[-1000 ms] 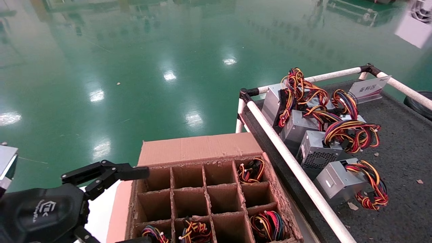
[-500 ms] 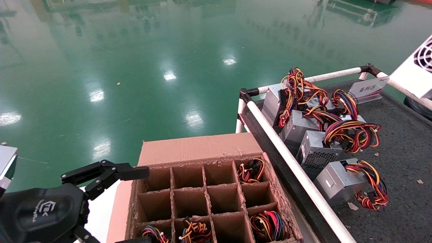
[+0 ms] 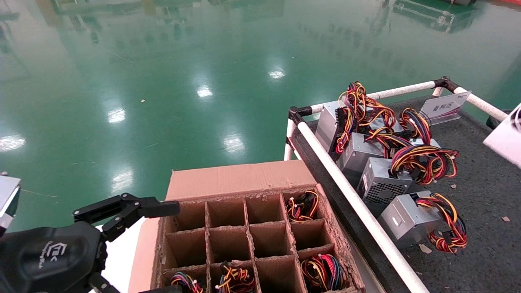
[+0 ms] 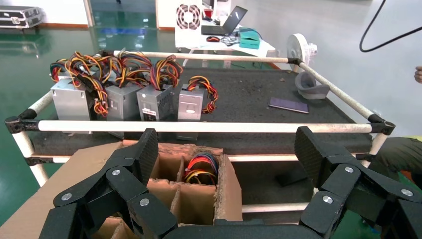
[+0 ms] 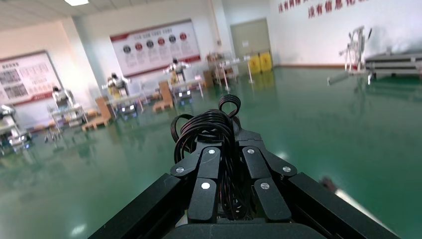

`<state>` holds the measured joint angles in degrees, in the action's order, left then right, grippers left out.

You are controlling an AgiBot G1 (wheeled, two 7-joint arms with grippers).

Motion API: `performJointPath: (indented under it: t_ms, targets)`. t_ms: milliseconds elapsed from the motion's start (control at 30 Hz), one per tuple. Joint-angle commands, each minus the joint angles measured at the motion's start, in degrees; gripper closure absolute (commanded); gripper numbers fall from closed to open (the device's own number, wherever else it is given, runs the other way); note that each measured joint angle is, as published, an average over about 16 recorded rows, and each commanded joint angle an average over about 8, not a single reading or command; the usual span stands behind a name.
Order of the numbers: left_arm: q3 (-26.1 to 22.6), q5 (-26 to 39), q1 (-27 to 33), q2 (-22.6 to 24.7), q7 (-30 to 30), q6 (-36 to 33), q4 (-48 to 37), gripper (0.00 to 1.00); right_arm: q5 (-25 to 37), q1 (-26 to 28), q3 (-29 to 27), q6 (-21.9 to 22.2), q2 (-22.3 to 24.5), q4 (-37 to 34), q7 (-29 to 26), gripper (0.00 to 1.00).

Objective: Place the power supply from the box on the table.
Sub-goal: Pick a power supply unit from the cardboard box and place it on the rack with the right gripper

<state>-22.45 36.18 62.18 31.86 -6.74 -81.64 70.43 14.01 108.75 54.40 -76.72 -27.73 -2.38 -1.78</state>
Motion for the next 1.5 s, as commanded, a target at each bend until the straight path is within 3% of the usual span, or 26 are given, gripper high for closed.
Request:
performJointPath:
  t_ms: [33, 633, 1500]
  targets:
    - [0.0, 0.0, 0.0, 0.0, 0.0, 0.0, 0.0, 0.0, -0.04, -1.46, -0.07, -0.76, 0.56, -0.13, -0.01, 1.0]
    - [0.0, 0.0, 0.0, 0.0, 0.0, 0.0, 0.0, 0.0, -1.13, -11.1, -1.14, -6.58, 1.0, 0.94, -0.21, 1.0]
    - [0.0, 0.0, 0.0, 0.0, 0.0, 0.0, 0.0, 0.0, -0.12, -15.05, -0.47, -8.66, -5.02, 3.26, 4.43, 1.0]
